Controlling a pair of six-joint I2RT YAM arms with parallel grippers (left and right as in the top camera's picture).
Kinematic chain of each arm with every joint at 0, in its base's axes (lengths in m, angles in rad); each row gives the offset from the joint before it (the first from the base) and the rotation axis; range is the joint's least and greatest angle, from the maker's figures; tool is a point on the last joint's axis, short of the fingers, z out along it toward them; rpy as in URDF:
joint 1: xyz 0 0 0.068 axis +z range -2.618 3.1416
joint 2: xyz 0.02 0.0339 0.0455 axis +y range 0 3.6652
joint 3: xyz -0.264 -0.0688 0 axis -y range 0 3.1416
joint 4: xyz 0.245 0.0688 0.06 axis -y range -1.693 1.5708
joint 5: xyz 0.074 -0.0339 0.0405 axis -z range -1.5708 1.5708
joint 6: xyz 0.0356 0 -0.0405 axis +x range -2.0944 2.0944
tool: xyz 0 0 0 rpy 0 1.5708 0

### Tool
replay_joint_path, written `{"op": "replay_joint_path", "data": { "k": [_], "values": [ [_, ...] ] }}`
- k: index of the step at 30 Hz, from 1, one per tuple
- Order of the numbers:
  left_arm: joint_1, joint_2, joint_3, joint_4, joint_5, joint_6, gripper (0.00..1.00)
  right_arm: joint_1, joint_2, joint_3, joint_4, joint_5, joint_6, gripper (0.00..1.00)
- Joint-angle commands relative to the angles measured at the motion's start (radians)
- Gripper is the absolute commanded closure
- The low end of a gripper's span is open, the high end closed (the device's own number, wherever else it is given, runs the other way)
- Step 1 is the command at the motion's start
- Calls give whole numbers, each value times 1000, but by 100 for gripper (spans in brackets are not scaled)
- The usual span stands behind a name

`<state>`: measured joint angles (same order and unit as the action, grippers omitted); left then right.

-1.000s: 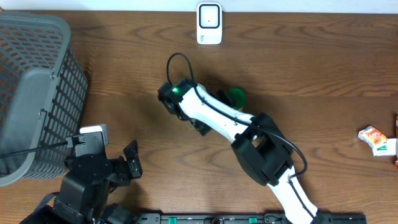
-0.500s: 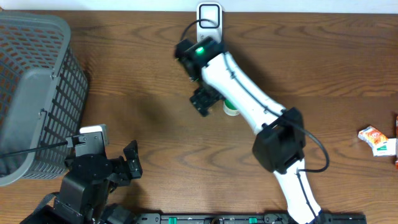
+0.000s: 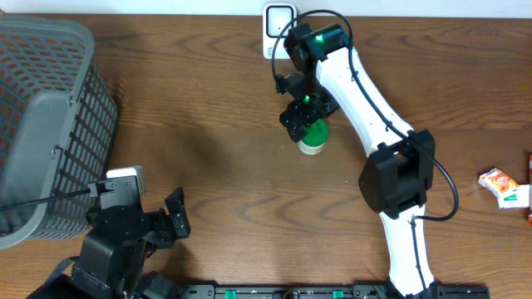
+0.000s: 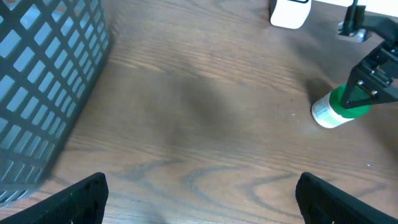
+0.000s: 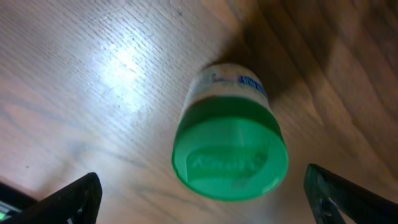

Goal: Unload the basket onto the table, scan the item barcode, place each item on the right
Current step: 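Turn the jar upright and lower it to the table centre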

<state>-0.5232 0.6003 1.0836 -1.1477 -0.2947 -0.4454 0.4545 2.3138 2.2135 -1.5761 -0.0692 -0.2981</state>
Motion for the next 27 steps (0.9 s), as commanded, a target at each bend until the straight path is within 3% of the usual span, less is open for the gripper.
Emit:
{"op": "replay_joint_path", "data": {
  "k": [1, 20, 27],
  "values": [
    [7, 0, 14, 1, -13, -5, 3, 1, -19, -41, 25, 58, -47, 1],
    [7, 0, 14, 21, -14, -4, 3, 7, -19, -271, 183, 98, -62, 3],
    [7, 0, 14, 27, -14, -4, 3, 10, -19, -284, 216, 98, -31, 25]
  ]
}}
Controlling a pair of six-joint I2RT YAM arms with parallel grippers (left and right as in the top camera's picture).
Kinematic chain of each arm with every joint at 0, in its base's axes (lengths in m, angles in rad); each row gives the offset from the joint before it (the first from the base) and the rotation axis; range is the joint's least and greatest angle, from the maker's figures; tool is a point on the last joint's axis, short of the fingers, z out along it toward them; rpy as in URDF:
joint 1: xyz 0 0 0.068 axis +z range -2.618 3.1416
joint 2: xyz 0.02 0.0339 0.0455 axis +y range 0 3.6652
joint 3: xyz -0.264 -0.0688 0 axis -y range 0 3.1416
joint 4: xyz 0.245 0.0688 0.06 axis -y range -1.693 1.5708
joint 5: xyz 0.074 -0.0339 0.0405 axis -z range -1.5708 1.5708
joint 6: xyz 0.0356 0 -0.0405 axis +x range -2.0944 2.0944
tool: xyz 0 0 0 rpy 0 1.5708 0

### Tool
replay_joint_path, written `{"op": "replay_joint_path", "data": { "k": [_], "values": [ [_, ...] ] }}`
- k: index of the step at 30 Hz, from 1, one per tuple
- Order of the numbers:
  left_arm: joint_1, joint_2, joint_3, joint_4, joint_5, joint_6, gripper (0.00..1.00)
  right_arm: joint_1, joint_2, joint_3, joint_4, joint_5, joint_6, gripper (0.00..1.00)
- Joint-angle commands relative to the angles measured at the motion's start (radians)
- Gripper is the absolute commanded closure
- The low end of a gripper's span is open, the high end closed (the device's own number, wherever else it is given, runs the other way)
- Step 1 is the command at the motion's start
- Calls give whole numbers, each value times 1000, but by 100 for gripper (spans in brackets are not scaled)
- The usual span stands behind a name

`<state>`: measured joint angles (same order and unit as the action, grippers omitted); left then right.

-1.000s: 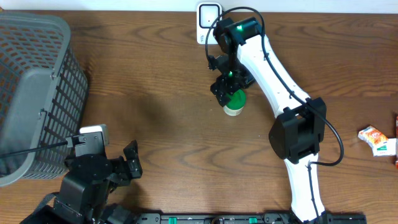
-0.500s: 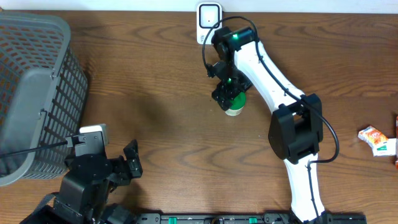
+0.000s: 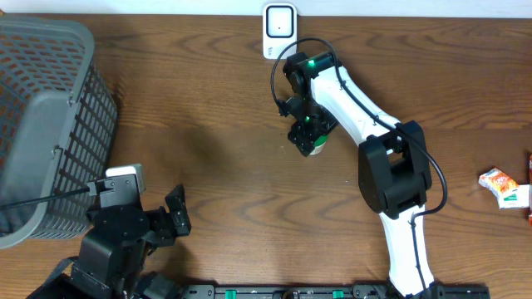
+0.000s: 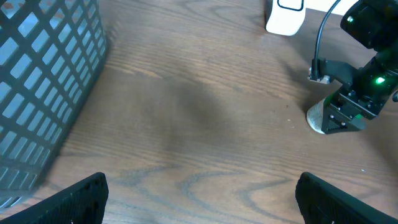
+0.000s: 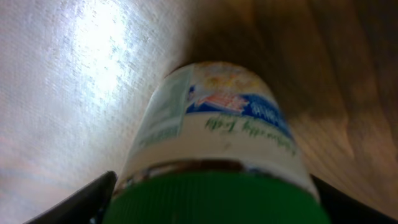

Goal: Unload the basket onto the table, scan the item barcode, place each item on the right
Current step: 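Turn the jar upright and lower it to the table centre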

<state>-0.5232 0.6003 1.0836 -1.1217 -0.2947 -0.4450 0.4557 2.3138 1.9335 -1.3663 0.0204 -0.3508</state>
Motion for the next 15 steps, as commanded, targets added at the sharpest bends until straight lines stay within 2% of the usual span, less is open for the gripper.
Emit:
{"op": "replay_joint_path", "data": {
  "k": [1, 6, 15],
  "values": [
    [7, 0, 14, 1, -14, -5, 3, 10, -19, -4, 7, 8, 39, 27],
    [7, 0, 14, 1, -14, -5, 3, 11, -19, -4, 3, 9, 137, 44],
    [7, 0, 14, 1, -14, -5, 3, 22, -19, -3, -31, 8, 391, 51]
  ]
}}
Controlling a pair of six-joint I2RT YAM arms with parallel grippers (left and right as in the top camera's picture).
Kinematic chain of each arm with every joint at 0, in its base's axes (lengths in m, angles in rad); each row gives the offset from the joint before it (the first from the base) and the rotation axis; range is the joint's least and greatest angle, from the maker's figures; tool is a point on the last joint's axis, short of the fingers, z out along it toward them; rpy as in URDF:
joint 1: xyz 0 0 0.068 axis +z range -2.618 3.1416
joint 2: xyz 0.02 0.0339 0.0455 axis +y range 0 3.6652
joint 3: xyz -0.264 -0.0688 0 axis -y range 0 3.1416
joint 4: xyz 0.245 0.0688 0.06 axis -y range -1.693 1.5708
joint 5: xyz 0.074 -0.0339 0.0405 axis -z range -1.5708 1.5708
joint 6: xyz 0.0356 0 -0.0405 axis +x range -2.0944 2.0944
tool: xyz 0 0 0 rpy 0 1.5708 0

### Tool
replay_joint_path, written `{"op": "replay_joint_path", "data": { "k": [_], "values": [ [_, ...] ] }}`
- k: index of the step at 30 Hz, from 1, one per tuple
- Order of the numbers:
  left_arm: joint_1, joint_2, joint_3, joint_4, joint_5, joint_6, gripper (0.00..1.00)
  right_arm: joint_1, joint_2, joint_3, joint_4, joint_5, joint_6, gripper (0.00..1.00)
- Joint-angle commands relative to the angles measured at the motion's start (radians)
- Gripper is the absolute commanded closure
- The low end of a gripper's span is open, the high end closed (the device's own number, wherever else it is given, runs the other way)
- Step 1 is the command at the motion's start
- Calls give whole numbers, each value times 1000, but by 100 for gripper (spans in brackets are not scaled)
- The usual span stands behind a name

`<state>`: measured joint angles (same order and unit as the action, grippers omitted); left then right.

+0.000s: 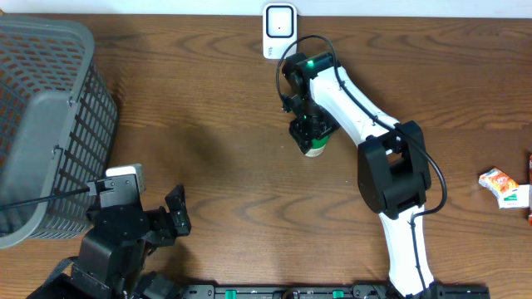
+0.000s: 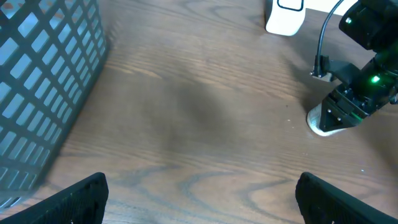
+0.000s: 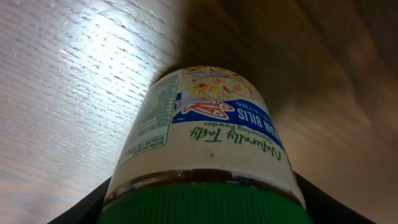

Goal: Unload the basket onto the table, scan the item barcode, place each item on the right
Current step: 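Turn the jar upright and lower it to the table centre, then set the jar down and adjust the right gripper's grip on it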

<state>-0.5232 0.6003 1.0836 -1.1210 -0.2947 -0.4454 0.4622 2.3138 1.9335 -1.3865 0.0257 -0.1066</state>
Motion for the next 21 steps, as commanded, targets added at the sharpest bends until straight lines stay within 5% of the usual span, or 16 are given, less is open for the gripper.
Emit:
{"op": "replay_joint_path", "data": {
  "k": [1, 6, 13, 17, 21],
  "values": [
    [7, 0, 14, 0, -14, -4, 3, 18, -19, -3, -13, 3, 189, 50],
    [7, 0, 14, 0, -14, -4, 3, 29, -19, -3, -31, -19, 519, 42],
    [7, 0, 14, 0, -14, -4, 3, 30, -19, -3, -11, -114, 946, 46],
    [7, 0, 14, 0, -14, -4, 3, 30, -19, -3, 11, -114, 1099, 27],
    [7, 0, 14, 0, -14, -4, 3, 36, -19, -4, 18, -114, 1132, 35]
  ]
}}
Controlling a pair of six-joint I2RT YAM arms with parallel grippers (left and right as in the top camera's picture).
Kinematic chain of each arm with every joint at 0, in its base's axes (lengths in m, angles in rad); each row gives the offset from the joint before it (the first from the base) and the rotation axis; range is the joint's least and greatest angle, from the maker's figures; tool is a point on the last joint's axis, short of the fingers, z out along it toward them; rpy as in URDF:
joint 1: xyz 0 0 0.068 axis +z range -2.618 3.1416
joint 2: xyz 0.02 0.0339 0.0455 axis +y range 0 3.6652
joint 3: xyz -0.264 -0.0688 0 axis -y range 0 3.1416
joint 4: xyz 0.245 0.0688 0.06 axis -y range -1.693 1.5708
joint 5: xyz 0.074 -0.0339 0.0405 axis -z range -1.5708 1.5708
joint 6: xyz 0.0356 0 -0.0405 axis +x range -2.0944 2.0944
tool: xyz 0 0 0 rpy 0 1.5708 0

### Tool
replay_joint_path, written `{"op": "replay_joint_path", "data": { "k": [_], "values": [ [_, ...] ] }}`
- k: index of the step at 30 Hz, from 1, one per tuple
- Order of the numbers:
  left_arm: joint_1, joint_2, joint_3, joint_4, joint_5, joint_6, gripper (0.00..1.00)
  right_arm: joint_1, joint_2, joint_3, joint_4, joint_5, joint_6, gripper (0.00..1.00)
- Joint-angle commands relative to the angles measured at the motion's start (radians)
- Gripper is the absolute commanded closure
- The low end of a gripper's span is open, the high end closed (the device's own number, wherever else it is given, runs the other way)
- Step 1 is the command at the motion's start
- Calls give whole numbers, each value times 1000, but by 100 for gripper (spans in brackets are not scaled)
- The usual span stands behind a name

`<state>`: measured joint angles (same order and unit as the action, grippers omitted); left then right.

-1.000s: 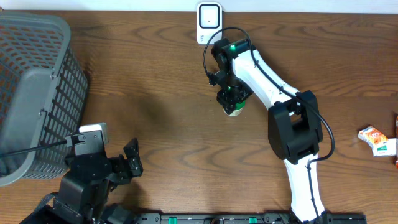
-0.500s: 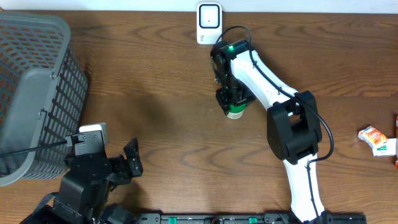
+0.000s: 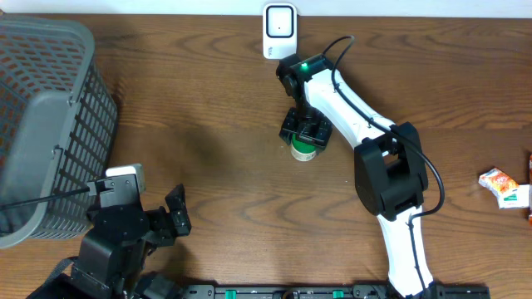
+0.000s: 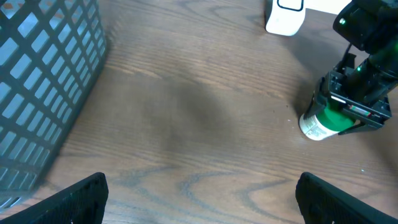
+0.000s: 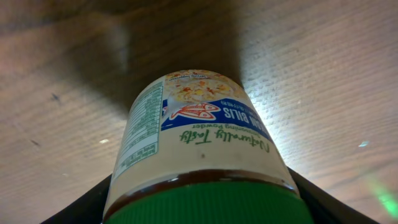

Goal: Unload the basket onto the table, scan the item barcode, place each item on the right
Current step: 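Set the jar down and adjust the right gripper's grip on it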

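A white seasoning jar with a green lid (image 3: 303, 150) sits in my right gripper (image 3: 305, 131), which is shut on the lid. The jar is tilted low over the table, its base toward the front left. In the right wrist view the jar (image 5: 198, 134) fills the frame with its label showing, and the right gripper (image 5: 200, 208) has a finger on each side of the lid. The left wrist view shows the jar (image 4: 324, 119) at the right. The white scanner (image 3: 279, 29) stands at the back edge. My left gripper (image 4: 200, 202) is open at the front left.
A grey mesh basket (image 3: 50, 116) takes up the left side of the table and shows in the left wrist view (image 4: 43, 68). Snack packets (image 3: 504, 186) lie at the right edge. The right arm reaches across the middle right.
My right wrist has turned with the jar in it. The jar is now tilted and a little further left, its green lid showing in the left wrist view. The left arm has not moved.
First my right gripper hung open above the upright jar near the scanner. Then its fingers were down on either side of the green lid, then shut on it. Now the jar is held tilted, slightly to the left.
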<state>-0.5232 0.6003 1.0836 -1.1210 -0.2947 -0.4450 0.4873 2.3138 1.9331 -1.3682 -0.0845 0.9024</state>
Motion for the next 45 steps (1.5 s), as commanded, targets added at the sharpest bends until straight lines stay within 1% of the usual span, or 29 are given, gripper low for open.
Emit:
{"op": "replay_joint_path", "data": {
  "k": [1, 2, 4, 5, 6, 8, 9, 13, 16, 18, 21, 25, 31, 34, 37, 41, 45],
  "values": [
    [7, 0, 14, 0, -14, -5, 3, 14, -19, -3, 0, -3, 122, 33],
    [7, 0, 14, 0, -14, -5, 3, 16, -19, -3, 0, -3, 121, 30],
    [7, 0, 14, 0, -14, -5, 3, 18, -19, -3, 0, -3, 79, 27],
    [7, 0, 14, 0, -14, -5, 3, 18, -19, -2, -1, -3, 54, 24],
    [7, 0, 14, 0, -14, -5, 3, 18, -19, -1, -1, -4, 22, 17],
    [7, 0, 14, 0, -14, -5, 3, 18, -19, 5, -5, -4, -56, 8],
    [7, 0, 14, 0, -14, -5, 3, 18, -19, 8, -12, -4, -97, 6],
    [7, 0, 14, 0, -14, -5, 3, 18, -19, 34, -51, -3, -222, 6],
    [7, 0, 14, 0, -14, -5, 3, 18, -19, 60, -61, -3, -384, 5],
    [7, 0, 14, 0, -14, -5, 3, 18, -19, 64, -57, -3, -496, 1],
    [7, 0, 14, 0, -14, -5, 3, 18, -19, 61, -52, 6, -601, 1],
    [7, 0, 14, 0, -13, -5, 3, 20, -19, 46, -6, 59, -620, 1],
    [7, 0, 14, 0, -13, -5, 3, 21, -19, 18, 18, 56, -624, 1],
    [7, 0, 14, 0, -13, -5, 3, 25, -19, -4, 27, 56, -674, 2],
    [7, 0, 14, 0, -13, -5, 3, 35, -19, -43, 29, 56, -680, 2],
    [7, 1, 13, 0, -13, -5, 3, 41, -19, -98, 76, 57, -680, 5],
    [7, 1, 13, 0, -13, -5, 3, 40, -19, -132, 114, 59, -681, 12]
  ]
}}
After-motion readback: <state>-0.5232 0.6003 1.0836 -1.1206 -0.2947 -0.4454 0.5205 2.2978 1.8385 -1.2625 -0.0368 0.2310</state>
